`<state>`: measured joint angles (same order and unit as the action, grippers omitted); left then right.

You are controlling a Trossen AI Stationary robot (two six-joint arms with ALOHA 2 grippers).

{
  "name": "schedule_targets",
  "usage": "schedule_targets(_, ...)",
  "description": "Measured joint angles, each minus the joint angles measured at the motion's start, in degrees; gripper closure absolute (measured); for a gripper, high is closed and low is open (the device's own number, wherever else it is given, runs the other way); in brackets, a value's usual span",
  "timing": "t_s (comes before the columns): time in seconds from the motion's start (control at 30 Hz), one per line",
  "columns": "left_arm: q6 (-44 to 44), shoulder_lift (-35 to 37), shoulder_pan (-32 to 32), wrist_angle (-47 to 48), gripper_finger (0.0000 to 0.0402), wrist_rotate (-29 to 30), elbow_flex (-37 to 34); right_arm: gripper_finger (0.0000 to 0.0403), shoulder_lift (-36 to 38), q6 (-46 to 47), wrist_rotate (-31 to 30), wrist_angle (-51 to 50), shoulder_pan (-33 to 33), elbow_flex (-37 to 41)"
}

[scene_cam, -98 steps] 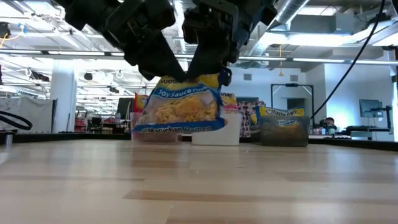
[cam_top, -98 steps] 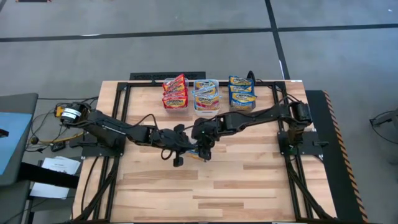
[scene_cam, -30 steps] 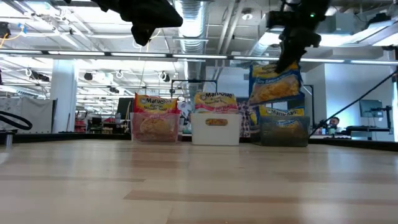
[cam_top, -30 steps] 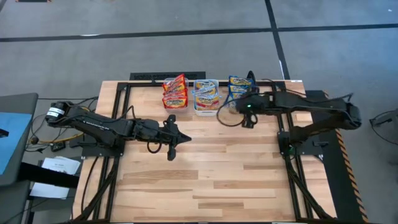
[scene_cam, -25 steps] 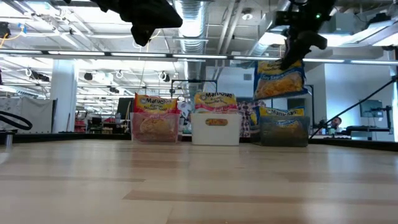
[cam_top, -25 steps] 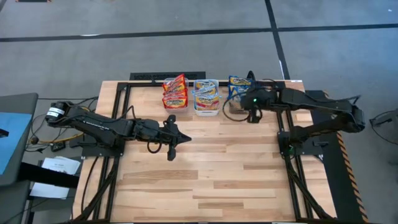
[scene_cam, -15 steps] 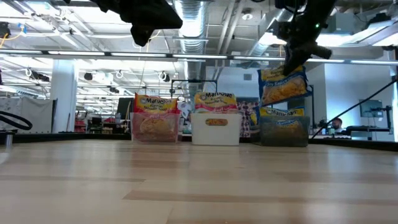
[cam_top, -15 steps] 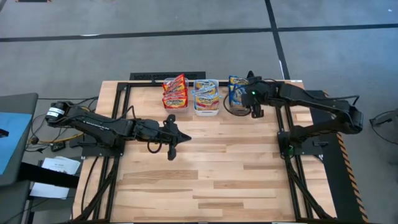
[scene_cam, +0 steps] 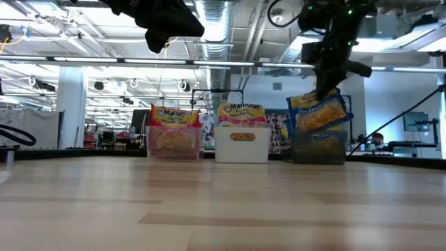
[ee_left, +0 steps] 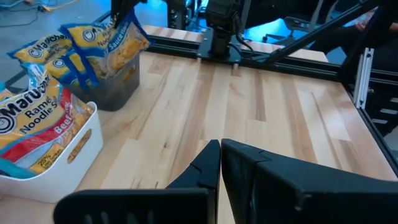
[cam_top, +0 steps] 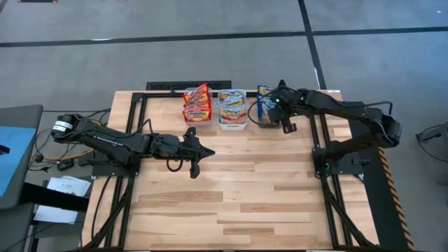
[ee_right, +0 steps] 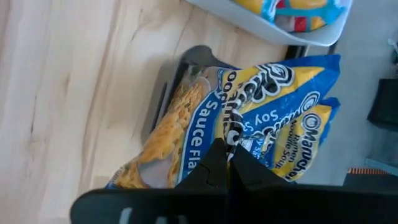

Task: Sort Maruchan noodles
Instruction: Put the blue noodle pack into the black bin

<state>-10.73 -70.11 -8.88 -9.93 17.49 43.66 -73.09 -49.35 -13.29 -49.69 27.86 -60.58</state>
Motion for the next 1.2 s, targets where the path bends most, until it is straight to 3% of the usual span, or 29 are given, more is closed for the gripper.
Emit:
schedule_targets(0.4,0.0,0.0,0.0,0.5,0.0401,0.1,0.0,0.0392,-6.8,0.9,-4.7,2.4,1.6,0.0)
schedule_targets(0.63,0.0,0.0,0.0,1.6,0.0401,0.1,0.0,0.0347,-9.5,7.4,-10.9,2.3,1.4,-0.1)
schedule_targets(0.97,-0.4,0.0,0.0,1.5,0.0401,0.1,0.0,0.0304,-8.4,10.6,-10.8,1.6,1.4,-1.9)
schedule_targets(1.2,-2.0,0.0,0.0,1.5,0.0401,0.1,0.0,0.0294,-5.5,11.9,-10.8,-1.9,1.4,-3.4)
